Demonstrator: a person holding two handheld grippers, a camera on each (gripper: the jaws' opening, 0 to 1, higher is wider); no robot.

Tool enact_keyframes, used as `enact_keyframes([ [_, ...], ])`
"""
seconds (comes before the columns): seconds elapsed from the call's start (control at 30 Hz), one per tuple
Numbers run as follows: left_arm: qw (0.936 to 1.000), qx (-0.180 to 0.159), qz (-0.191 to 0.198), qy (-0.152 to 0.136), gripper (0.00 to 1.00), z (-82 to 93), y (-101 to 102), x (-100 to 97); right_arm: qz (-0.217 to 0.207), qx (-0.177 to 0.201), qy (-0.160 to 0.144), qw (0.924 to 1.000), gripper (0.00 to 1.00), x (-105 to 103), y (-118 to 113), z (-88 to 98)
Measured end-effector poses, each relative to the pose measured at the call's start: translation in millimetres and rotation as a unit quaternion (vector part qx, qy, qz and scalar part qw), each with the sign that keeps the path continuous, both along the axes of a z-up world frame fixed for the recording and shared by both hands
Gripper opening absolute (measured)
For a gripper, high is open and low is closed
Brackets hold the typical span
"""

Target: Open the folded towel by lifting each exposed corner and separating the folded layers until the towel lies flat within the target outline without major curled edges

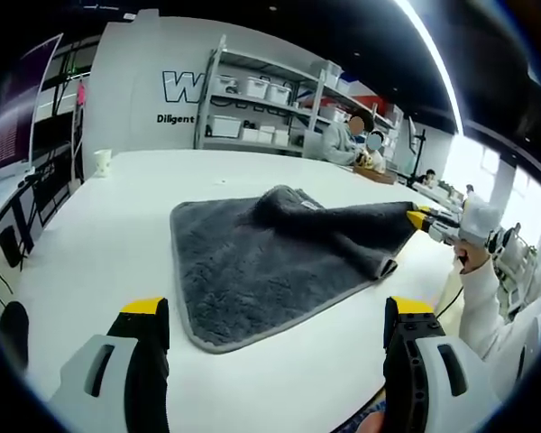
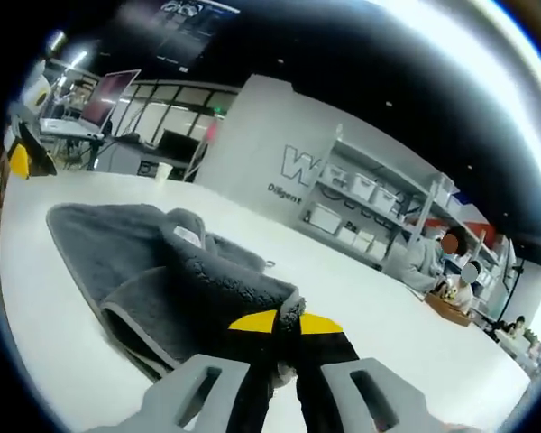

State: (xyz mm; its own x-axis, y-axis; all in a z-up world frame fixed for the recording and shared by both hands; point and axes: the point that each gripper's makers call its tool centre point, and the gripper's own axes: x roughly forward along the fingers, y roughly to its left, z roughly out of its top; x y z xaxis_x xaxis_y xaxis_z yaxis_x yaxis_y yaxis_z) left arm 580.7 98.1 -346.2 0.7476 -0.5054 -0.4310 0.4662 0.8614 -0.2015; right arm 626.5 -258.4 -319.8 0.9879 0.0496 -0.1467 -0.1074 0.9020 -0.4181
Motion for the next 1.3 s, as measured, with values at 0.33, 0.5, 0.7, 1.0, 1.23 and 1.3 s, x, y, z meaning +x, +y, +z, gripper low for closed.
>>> enact_keyframes([
  [0.33,1.0000,0.002,0.000,0.000,0.98,0.5,0.2,-0.8,-0.027,0.008,-0.013,0.9995,0.00,-2.7,-18.9,8.2],
  [0.5,1.0000,0.002,0.001,0.000,0.98,0.8,0.4,-1.1,-0.042,0.011,-0.023,0.9988,0.00,-5.2,-29.9,13.9],
  [0.7,1.0000,0.004,-0.001,0.001,0.98,0.4,-1.8,-1.6,-0.057,0.014,-0.031,0.9978,0.00,-7.3,-40.7,18.0],
  [1.0,1.0000,0.006,-0.005,0.001,0.98,0.4,-4.9,-2.7,-0.083,0.020,-0.049,0.9951,0.00,-12.5,-60.1,26.5],
  [1.23,0.9999,0.008,-0.007,0.001,0.98,0.8,-6.8,-3.6,-0.097,0.019,-0.060,0.9933,0.00,-15.3,-69.8,31.0],
  [1.3,0.9999,0.007,-0.007,0.001,0.98,0.8,-7.2,-3.7,-0.101,0.019,-0.061,0.9928,0.00,-16.1,-72.8,31.7],
])
